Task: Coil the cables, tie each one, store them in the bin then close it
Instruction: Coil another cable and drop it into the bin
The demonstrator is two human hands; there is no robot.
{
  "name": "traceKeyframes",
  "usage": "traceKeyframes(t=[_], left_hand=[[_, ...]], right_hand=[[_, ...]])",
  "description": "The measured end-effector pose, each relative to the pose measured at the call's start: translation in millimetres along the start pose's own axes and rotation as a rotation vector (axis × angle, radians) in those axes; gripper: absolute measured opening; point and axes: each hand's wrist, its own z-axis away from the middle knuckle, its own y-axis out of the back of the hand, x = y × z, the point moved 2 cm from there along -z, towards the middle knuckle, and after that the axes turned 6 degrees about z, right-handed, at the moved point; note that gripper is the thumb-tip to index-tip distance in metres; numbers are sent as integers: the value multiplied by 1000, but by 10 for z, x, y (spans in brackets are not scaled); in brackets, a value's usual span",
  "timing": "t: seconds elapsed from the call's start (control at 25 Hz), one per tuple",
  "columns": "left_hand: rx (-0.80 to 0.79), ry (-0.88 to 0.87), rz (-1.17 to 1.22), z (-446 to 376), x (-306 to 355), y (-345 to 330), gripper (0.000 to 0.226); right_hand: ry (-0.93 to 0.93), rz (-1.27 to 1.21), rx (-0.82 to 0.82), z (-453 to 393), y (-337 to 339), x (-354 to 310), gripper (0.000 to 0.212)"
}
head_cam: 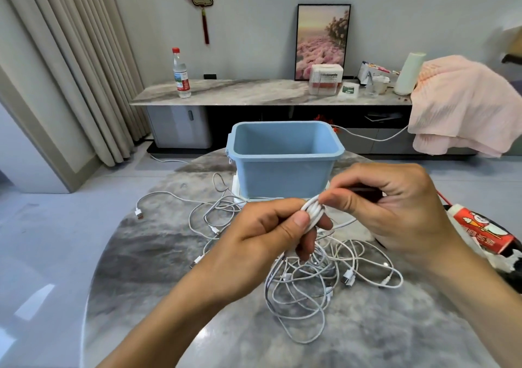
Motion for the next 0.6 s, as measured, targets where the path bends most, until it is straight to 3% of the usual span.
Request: traceKeyframes(t=[0.16,0.28,0.44,0.6], left_hand=[[67,35,127,-9,17,2,30],[33,88,275,3,43,-10,35],[-8,45,382,29,106,-42,30],[236,-30,476,-6,67,102,28]], right_hand=[[2,-42,59,13,-26,-55,25],[4,-96,88,-10,4,-117,22],[-215,-418,22,74,-303,57,25],[-395,-381,-30,293,-705,75,29]])
